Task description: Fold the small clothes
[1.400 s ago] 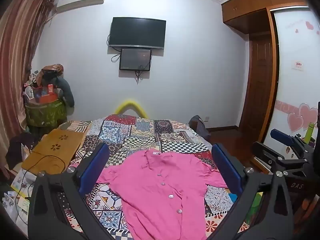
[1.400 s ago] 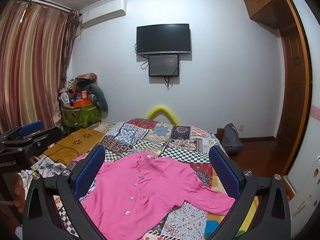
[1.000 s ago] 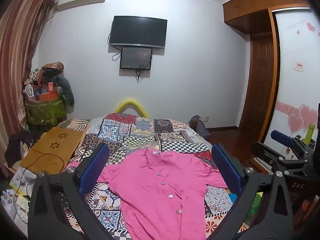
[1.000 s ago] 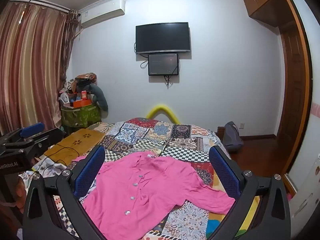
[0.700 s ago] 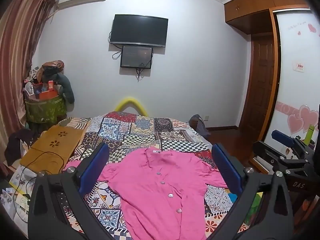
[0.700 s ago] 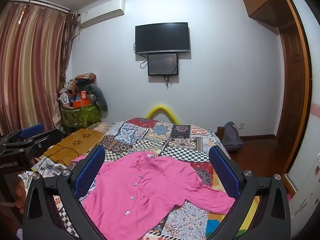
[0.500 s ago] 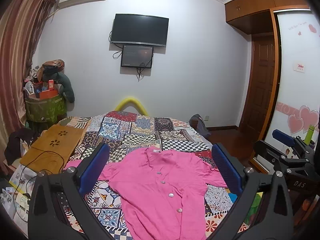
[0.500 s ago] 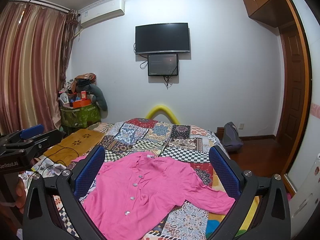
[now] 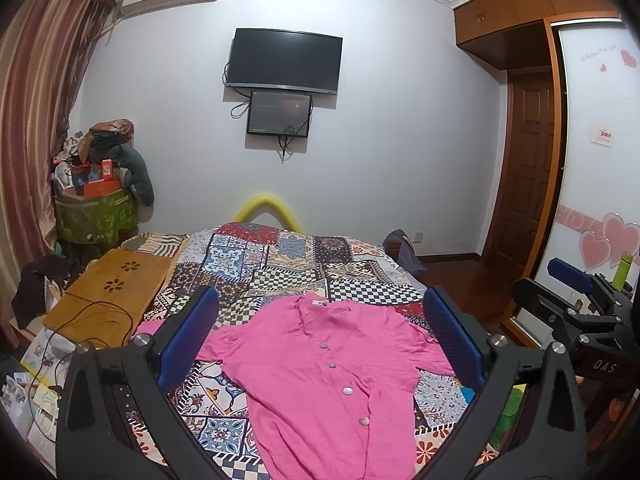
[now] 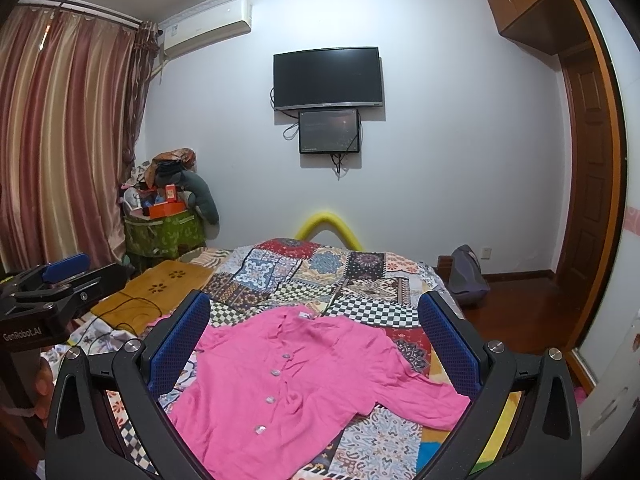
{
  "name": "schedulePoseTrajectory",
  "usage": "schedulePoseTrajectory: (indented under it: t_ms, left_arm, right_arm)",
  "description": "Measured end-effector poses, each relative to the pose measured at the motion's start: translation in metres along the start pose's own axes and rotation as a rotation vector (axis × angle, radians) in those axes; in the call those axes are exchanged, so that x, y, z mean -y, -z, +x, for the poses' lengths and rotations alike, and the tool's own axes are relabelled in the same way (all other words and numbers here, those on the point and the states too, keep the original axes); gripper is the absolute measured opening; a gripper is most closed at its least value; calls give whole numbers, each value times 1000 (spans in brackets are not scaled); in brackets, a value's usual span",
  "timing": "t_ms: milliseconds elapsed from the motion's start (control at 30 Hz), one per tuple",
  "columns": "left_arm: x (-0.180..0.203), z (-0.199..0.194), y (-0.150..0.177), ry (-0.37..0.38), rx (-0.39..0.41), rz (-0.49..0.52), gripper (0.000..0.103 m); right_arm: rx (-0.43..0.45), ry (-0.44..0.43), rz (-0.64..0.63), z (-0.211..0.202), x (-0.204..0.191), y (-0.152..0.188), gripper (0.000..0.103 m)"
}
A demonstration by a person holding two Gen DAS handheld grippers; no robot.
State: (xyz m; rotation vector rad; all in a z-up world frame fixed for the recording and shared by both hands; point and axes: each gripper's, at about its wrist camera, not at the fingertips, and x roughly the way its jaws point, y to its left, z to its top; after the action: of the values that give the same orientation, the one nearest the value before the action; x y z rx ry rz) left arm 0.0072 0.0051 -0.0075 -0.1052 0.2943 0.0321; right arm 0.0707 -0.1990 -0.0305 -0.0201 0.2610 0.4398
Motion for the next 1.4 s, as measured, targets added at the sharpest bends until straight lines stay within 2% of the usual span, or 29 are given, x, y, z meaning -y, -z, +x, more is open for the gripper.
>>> schedulePoseTrajectory:
  t_ms: [1400]
  left_arm:
    - [-5, 1, -1, 0, -3, -10, 103]
  right_arm:
    - [-10, -3, -3, 7, 1, 0, 103]
